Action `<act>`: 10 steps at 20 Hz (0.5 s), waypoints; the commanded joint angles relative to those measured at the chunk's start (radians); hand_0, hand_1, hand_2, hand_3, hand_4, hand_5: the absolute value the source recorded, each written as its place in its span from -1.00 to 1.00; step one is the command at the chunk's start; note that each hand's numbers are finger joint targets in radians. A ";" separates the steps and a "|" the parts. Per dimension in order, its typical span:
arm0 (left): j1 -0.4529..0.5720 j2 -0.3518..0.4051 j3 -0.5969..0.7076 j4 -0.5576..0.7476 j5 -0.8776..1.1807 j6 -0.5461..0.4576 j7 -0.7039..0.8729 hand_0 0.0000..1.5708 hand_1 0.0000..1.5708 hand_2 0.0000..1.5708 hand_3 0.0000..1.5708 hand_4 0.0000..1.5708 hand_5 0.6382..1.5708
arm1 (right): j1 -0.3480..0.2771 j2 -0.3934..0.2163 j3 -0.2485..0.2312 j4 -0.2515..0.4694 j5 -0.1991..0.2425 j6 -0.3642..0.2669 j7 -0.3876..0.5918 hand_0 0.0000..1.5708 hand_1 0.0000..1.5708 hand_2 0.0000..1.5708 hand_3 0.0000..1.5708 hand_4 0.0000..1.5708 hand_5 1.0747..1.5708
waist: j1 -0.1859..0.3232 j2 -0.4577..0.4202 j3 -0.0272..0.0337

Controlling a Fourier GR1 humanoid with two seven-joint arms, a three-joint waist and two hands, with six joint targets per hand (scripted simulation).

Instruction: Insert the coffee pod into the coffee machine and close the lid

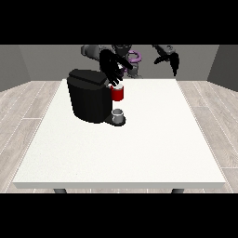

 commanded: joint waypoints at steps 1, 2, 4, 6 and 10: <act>-0.022 0.005 -0.001 0.005 0.018 -0.027 -0.010 -1.00 -1.00 -1.00 -1.00 -0.43 1.00 | -0.113 0.082 0.053 -0.076 -0.039 0.031 -0.132 -1.00 -1.00 -1.00 -1.00 -1.00 1.00 | 0.125 0.025 -0.0393; -0.039 0.006 -0.015 0.003 0.009 -0.033 -0.004 -1.00 -1.00 -1.00 -1.00 -0.49 1.00 | -0.124 0.072 0.052 -0.081 -0.034 0.038 -0.118 -1.00 -1.00 -1.00 -1.00 -1.00 1.00 | 0.138 0.032 -0.0390; -0.057 -0.022 -0.033 -0.011 0.004 -0.019 0.002 -1.00 -1.00 -1.00 -1.00 -0.54 1.00 | -0.113 0.065 0.051 -0.080 -0.014 0.035 -0.135 -1.00 -1.00 -1.00 -1.00 -1.00 1.00 | 0.162 0.054 -0.0381; -0.083 -0.007 -0.035 -0.010 0.005 -0.036 0.003 -1.00 -1.00 -1.00 -1.00 -0.46 1.00 | -0.138 0.052 0.017 -0.094 -0.017 0.018 -0.104 -1.00 -1.00 -1.00 -1.00 -1.00 1.00 | 0.198 0.069 -0.0377; -0.105 -0.020 -0.044 -0.022 -0.007 -0.020 -0.020 -1.00 -1.00 -1.00 -1.00 -0.55 1.00 | -0.169 0.073 0.003 -0.075 -0.023 -0.011 -0.194 -1.00 -1.00 -1.00 -1.00 -1.00 1.00 | 0.219 0.153 -0.0396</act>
